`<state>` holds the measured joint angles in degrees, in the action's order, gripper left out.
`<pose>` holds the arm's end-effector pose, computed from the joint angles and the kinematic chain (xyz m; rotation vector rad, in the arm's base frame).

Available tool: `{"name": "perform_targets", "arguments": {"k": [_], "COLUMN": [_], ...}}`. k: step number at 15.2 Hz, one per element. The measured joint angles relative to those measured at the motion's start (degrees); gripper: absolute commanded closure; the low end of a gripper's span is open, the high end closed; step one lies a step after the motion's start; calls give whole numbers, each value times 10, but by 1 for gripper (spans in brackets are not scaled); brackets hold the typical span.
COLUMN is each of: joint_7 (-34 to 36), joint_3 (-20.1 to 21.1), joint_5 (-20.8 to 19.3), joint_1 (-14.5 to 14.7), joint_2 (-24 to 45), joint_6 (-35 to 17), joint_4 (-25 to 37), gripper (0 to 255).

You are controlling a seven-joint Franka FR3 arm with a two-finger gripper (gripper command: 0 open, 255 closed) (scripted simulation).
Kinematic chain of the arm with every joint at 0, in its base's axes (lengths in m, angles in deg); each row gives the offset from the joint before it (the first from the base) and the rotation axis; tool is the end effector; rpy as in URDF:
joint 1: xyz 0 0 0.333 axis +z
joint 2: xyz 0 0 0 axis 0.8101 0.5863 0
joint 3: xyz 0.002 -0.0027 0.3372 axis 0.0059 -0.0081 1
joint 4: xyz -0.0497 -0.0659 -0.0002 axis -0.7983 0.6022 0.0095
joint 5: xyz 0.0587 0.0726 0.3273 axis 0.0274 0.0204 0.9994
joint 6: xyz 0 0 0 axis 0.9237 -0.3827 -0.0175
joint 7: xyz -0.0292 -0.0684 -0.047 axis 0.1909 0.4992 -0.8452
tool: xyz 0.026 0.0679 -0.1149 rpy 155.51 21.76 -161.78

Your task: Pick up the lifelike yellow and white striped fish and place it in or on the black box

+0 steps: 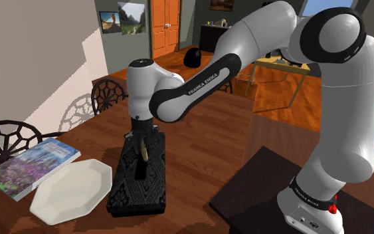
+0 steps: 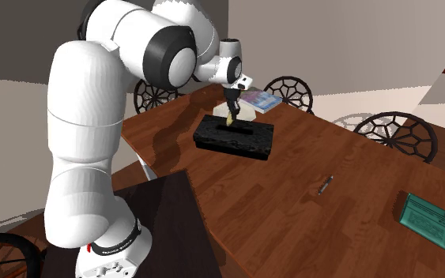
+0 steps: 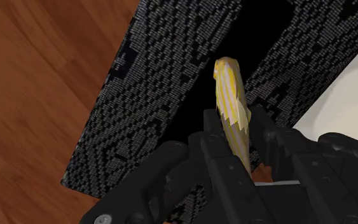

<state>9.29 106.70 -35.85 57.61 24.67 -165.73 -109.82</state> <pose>0.5064 0.3293 0.3387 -3.1170 0.1476 -0.1300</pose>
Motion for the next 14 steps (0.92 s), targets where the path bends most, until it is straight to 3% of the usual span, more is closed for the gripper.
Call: {"name": "perform_targets", "arguments": {"k": [14], "joint_7": [28], "joint_3": [-29], "joint_5": [-43], "joint_1": [20], "joint_2": [51], "joint_6": [-56], "joint_4": [-4], "gripper": [255]}}
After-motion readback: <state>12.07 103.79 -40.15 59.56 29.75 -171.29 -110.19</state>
